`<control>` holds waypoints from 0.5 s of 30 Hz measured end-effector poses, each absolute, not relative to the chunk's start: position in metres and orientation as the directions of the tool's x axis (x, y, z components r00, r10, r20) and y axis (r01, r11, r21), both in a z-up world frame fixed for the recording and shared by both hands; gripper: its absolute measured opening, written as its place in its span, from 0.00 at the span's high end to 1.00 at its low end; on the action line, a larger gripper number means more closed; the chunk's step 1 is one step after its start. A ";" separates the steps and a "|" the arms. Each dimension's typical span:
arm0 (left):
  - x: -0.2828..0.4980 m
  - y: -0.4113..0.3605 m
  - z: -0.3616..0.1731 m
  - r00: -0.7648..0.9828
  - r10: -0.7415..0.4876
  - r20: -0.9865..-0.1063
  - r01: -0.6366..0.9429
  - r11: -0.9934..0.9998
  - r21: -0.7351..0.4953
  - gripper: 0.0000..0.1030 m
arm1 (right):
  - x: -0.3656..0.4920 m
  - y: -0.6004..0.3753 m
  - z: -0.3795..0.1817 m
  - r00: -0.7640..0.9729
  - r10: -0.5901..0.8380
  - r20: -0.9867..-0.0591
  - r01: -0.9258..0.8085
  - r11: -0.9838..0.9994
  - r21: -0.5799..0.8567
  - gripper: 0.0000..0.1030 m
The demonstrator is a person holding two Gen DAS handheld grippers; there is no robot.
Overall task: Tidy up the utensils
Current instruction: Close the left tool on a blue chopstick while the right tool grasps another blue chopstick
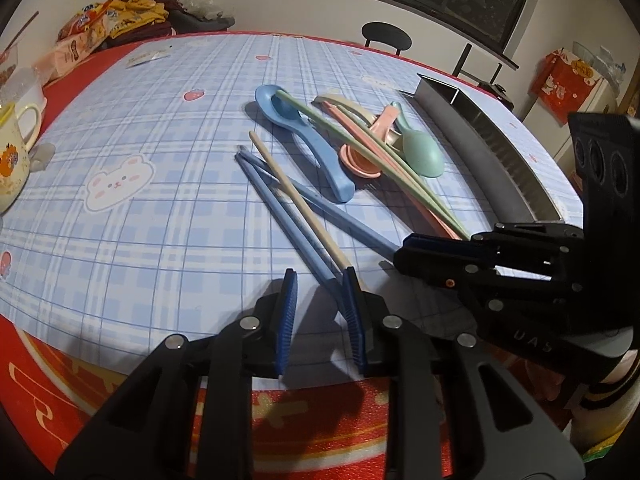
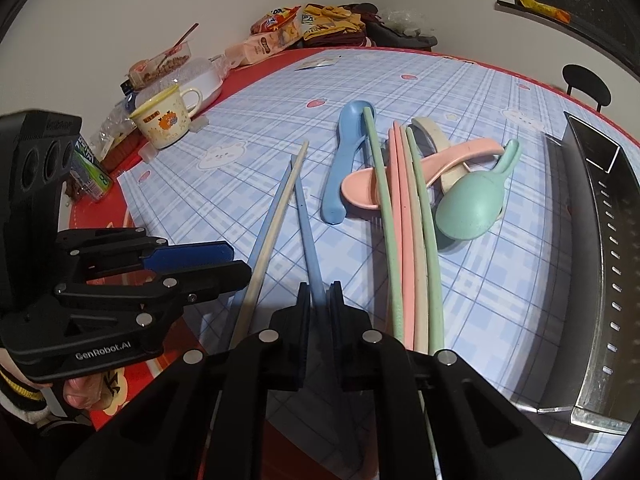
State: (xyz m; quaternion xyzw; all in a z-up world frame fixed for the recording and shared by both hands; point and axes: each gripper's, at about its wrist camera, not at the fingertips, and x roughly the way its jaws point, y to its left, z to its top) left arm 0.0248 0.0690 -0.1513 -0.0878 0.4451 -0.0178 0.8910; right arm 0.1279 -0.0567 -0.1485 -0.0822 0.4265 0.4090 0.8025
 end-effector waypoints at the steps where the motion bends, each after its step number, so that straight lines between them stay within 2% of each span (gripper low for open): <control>1: 0.025 0.069 -0.151 0.602 -0.105 -0.791 -0.049 0.985 -0.168 0.73 | 0.128 -0.058 -0.149 0.298 0.590 -0.751 -0.725 0.651 0.223 0.90; 10: 0.030 0.047 -0.153 0.598 0.005 -0.801 -0.026 1.000 -0.013 0.73 | 0.129 -0.059 -0.149 0.293 0.596 -0.748 -0.723 0.650 0.234 0.90; 11: 0.030 0.047 -0.153 0.596 0.008 -0.803 -0.024 1.000 -0.007 0.74 | 0.129 -0.059 -0.149 0.292 0.597 -0.747 -0.722 0.650 0.237 0.90; 13: 0.030 0.048 -0.152 0.586 0.021 -0.810 -0.015 1.000 0.015 0.82 | 0.129 -0.060 -0.149 0.294 0.595 -0.748 -0.722 0.651 0.235 0.90; 15: 0.030 0.054 -0.151 0.573 0.024 -0.819 0.001 1.000 0.031 0.84 | 0.127 -0.059 -0.149 0.302 0.588 -0.750 -0.723 0.654 0.222 0.90</control>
